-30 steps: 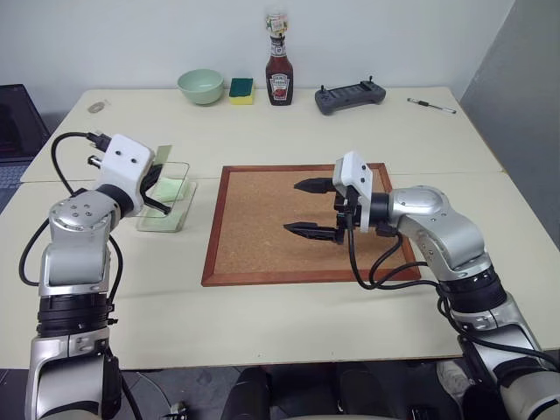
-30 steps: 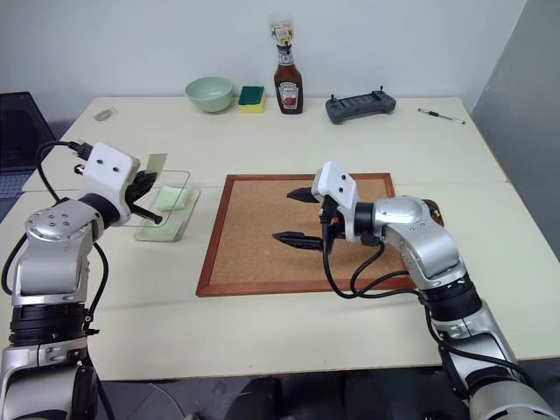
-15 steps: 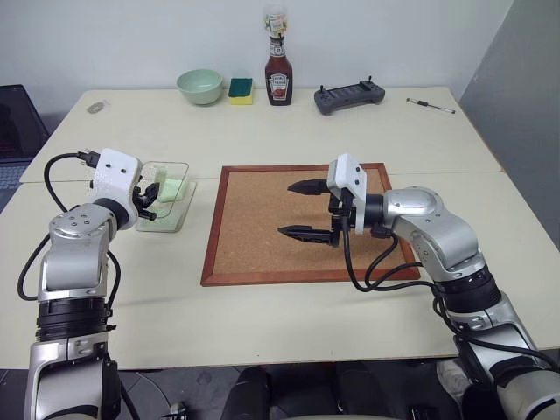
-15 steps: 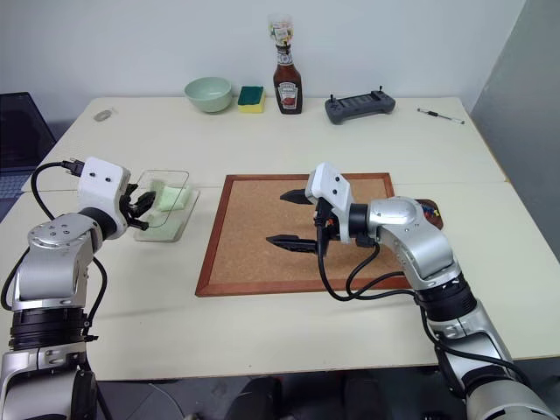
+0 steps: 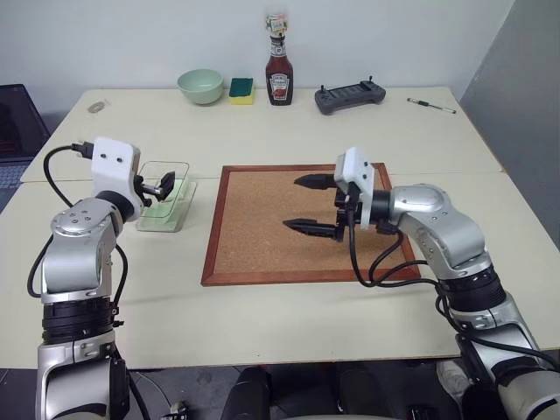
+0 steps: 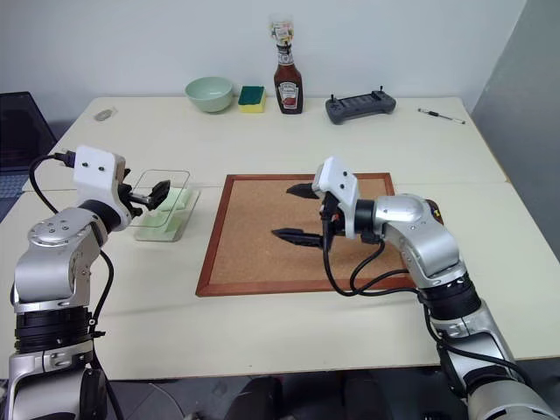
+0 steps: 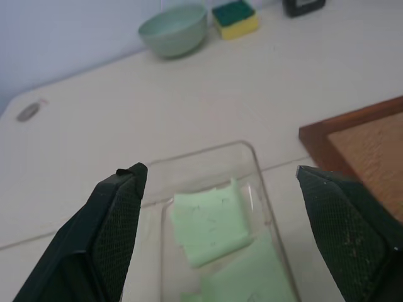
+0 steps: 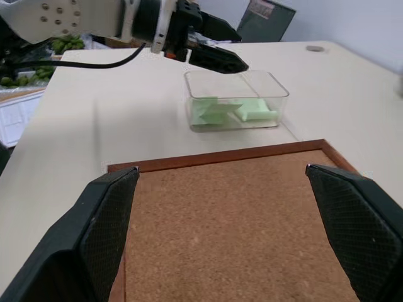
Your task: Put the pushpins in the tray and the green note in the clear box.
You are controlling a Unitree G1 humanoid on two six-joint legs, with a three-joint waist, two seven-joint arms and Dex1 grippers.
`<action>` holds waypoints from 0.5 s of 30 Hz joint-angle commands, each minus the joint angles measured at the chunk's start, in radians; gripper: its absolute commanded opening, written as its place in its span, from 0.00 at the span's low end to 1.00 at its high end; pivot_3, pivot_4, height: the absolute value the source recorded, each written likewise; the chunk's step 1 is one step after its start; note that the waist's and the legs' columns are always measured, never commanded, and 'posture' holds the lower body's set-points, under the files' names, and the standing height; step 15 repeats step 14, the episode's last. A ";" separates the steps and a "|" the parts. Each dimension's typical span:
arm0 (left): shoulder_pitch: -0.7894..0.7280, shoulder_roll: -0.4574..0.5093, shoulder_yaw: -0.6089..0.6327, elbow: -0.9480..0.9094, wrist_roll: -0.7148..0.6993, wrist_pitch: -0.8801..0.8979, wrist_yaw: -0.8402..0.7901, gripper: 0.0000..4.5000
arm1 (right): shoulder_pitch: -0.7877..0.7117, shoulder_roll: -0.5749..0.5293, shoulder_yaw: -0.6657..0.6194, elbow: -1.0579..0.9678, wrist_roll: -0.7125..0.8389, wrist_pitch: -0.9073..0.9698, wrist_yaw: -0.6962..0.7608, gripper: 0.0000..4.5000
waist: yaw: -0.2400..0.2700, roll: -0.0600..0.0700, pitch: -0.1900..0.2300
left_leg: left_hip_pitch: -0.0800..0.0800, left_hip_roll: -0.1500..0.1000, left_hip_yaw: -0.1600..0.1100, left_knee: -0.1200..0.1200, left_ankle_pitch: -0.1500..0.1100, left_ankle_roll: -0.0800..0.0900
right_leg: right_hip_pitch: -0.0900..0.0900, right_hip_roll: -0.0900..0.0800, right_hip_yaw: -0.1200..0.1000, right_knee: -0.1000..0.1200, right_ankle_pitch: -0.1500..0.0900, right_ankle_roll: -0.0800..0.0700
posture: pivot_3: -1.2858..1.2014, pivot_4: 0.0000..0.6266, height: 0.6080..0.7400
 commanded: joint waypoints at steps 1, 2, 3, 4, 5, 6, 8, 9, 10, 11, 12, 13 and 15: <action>0.028 0.014 -0.051 -0.140 -0.043 -0.007 -0.077 0.89 | 0.071 -0.055 -0.100 -0.040 0.005 -0.028 -0.035 1.00 | 0.002 0.000 0.000 | 0.000 0.000 0.000 0.000 0.000 0.000 | 0.000 0.000 0.000 0.000 0.000 0.000 | 0.52 0.24 1.00; 0.048 0.018 -0.063 -0.160 -0.052 -0.015 -0.103 0.89 | 0.097 -0.076 -0.112 -0.048 0.001 -0.029 -0.035 1.00 | 0.003 0.000 0.000 | 0.000 0.000 0.000 0.000 0.000 0.000 | 0.000 0.000 0.000 0.000 0.000 0.000 | 0.52 0.24 1.00; 0.065 0.019 -0.070 -0.173 -0.063 -0.026 -0.125 0.89 | 0.121 -0.095 -0.123 -0.056 0.000 -0.027 -0.033 1.00 | 0.003 0.000 0.000 | 0.000 0.000 0.000 0.000 0.000 0.000 | 0.001 0.000 0.000 0.000 0.000 0.000 | 0.52 0.24 1.00; 0.081 0.021 -0.076 -0.181 -0.079 -0.032 -0.152 0.89 | 0.152 -0.120 -0.138 -0.070 0.010 -0.009 -0.027 1.00 | 0.003 0.000 0.000 | 0.000 -0.001 0.001 0.000 0.000 0.000 | 0.001 -0.001 0.001 -0.001 0.000 0.000 | 0.52 0.24 1.00; 0.094 0.027 -0.083 -0.186 -0.099 -0.030 -0.186 0.89 | 0.186 -0.152 -0.156 -0.090 0.029 0.017 -0.012 1.00 | 0.003 0.000 0.000 | 0.000 0.000 0.002 -0.001 0.000 0.000 | 0.000 -0.001 0.001 -0.001 0.000 0.000 | 0.52 0.24 1.00; 0.103 0.035 -0.088 -0.186 -0.119 -0.029 -0.220 0.89 | 0.214 -0.180 -0.172 -0.109 0.046 0.038 0.002 1.00 | 0.003 0.000 0.000 | 0.000 0.000 0.002 -0.001 0.000 0.000 | 0.000 0.000 0.001 -0.001 0.000 0.000 | 0.52 0.24 1.00; 0.114 0.057 -0.097 -0.175 -0.151 -0.032 -0.292 0.89 | 0.259 -0.232 -0.206 -0.140 0.084 0.075 0.027 1.00 | 0.003 0.000 0.000 | 0.000 0.000 0.002 -0.001 0.000 0.000 | 0.000 0.000 0.001 -0.002 0.000 0.000 | 0.52 0.24 1.00; 0.115 0.069 -0.103 -0.165 -0.167 -0.030 -0.327 0.89 | 0.272 -0.251 -0.219 -0.146 0.093 0.081 0.032 1.00 | 0.000 0.000 0.000 | 0.000 0.000 0.002 -0.001 0.000 0.000 | 0.000 0.000 0.001 -0.002 0.000 0.000 | 0.52 0.24 1.00; 0.113 0.077 -0.106 -0.153 -0.178 -0.029 -0.354 0.89 | 0.279 -0.265 -0.230 -0.148 0.099 0.084 0.033 1.00 | -0.001 0.000 0.000 | 0.000 0.001 0.003 -0.001 0.000 0.000 | 0.000 0.000 0.002 -0.002 0.000 0.000 | 0.52 0.24 1.00; 0.109 0.085 -0.113 -0.135 -0.186 -0.038 -0.383 0.89 | 0.280 -0.276 -0.237 -0.145 0.102 0.086 0.032 1.00 | -0.003 0.000 0.000 | 0.000 0.001 0.003 -0.001 0.000 0.000 | 0.000 0.000 0.002 -0.002 0.000 0.000 | 0.52 0.24 1.00; 0.103 0.091 -0.119 -0.120 -0.195 -0.047 -0.408 0.89 | 0.278 -0.282 -0.241 -0.142 0.106 0.088 0.031 1.00 | -0.003 0.000 0.000 | 0.001 0.001 0.004 -0.001 0.000 0.000 | 0.001 0.000 0.002 -0.002 0.000 0.000 | 0.52 0.24 1.00; 0.096 0.091 -0.121 -0.105 -0.201 -0.058 -0.428 0.89 | 0.274 -0.286 -0.244 -0.139 0.110 0.092 0.028 1.00 | -0.003 0.000 0.000 | 0.002 0.001 0.005 -0.001 0.000 0.000 | 0.001 0.000 0.003 -0.001 0.000 0.000 | 0.52 0.24 1.00; 0.084 0.089 -0.123 -0.082 -0.203 -0.073 -0.442 0.89 | 0.269 -0.286 -0.245 -0.134 0.113 0.094 0.023 1.00 | -0.003 0.000 0.000 | 0.003 0.001 0.005 -0.001 0.000 0.000 | 0.002 0.001 0.003 -0.001 0.000 0.000 | 0.52 0.24 1.00</action>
